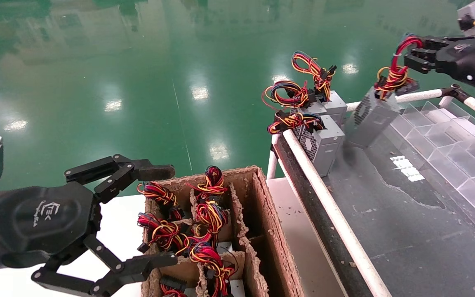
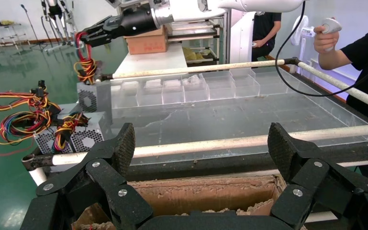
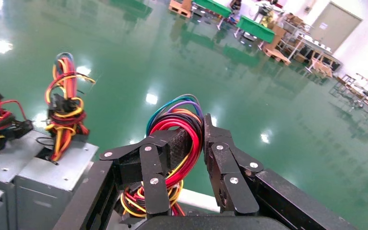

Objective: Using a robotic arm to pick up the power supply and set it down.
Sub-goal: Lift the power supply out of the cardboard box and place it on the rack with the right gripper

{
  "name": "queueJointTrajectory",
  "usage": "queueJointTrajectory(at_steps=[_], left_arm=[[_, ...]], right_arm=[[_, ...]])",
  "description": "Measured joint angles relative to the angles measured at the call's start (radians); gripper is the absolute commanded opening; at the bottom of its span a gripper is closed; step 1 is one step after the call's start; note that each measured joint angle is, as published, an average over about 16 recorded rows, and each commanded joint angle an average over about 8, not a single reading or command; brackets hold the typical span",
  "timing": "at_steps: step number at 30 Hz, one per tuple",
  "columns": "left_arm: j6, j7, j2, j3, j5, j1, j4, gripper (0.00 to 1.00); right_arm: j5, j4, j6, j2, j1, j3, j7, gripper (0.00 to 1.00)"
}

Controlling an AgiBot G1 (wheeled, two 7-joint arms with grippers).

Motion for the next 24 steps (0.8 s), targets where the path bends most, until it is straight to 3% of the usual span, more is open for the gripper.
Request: queueJointTrajectory(at_steps=[24], left_arm=[[0.0,0.0,0.0,0.0,0.0,0.0,0.0,1.0]], right_arm=[[-0.03,-0.009,0.039,-0.074,0.02,-0.02,-0.028,0.0]])
